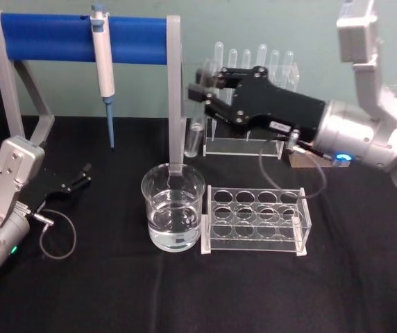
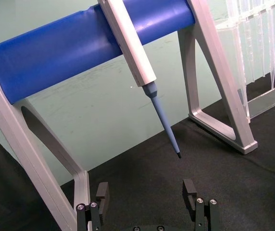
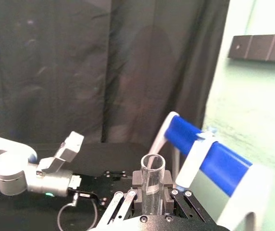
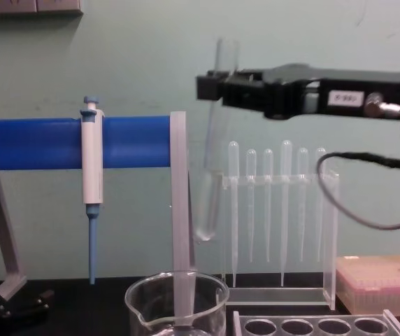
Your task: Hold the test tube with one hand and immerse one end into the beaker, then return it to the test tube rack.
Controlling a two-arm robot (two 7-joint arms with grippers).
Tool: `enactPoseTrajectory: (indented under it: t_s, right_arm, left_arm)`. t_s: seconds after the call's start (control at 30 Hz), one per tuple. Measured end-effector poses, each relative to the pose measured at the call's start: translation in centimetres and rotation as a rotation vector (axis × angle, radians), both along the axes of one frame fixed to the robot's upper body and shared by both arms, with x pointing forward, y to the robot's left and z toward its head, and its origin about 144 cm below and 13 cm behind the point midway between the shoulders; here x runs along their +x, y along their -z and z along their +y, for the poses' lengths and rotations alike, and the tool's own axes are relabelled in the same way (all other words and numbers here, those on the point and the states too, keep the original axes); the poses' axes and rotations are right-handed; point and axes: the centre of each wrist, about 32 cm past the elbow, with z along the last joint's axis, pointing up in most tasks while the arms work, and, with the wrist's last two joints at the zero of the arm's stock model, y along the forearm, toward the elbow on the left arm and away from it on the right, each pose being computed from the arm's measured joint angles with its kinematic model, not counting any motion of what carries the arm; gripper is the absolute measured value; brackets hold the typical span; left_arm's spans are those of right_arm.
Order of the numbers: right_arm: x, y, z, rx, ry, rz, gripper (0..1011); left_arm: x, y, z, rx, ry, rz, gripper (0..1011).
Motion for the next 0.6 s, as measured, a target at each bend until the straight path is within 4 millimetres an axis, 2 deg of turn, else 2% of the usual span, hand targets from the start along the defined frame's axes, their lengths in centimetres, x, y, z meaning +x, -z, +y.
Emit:
enactPoseTrajectory:
  t_s: [0.2,0.3,0.6]
  right_arm:
    - [-1.0,-0.5,-2.3,-0.004,0.043,-0.003,242]
    - [-1.9,0.1,-3.9,-0.009,0.060,-0.008,242]
    - [-3.8,2.6,-6.8,-0.034,0.090,0.011,242]
  left_arm:
    - [0.0,0.0,0.0,0.000,0.000,0.000,1000]
    - [0.0,0.0,0.0,0.000,0.000,0.000,1000]
    - [0.0,0.0,0.0,0.000,0.000,0.000,1000]
